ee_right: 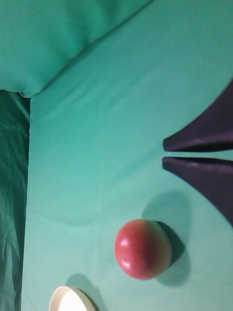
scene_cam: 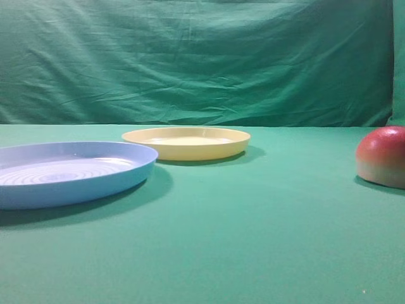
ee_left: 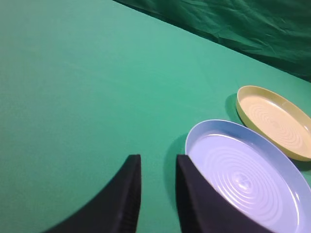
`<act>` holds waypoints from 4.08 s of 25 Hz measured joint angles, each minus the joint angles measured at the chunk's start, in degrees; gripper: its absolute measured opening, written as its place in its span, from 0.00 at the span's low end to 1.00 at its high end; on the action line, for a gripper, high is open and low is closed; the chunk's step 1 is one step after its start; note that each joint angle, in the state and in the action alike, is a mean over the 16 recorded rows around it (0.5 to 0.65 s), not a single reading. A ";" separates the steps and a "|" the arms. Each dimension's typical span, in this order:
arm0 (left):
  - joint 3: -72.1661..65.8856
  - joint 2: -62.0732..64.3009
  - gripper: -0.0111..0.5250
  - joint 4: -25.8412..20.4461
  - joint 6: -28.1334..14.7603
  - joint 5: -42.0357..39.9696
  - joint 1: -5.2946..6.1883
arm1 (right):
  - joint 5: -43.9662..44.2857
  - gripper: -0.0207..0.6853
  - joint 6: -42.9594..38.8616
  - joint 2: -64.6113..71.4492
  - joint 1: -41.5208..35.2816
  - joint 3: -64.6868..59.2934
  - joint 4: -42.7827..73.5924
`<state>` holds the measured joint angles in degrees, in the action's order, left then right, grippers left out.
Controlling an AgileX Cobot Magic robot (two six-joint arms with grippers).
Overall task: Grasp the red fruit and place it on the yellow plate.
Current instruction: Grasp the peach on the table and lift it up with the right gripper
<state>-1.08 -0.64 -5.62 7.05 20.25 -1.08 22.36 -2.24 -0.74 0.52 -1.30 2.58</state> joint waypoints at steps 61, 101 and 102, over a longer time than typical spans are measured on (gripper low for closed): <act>0.00 0.00 0.31 0.00 0.00 0.00 0.00 | 9.03 0.03 -5.39 36.34 12.47 25.13 4.30; 0.00 0.00 0.31 0.00 0.00 0.00 0.00 | 9.52 0.93 9.43 86.31 20.24 46.65 -3.04; 0.00 0.00 0.31 0.00 0.00 0.00 0.00 | 9.07 0.94 9.42 87.18 20.15 46.68 -3.04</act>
<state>-1.08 -0.64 -5.62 7.05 20.25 -1.08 31.43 7.18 86.44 20.67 45.38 -0.47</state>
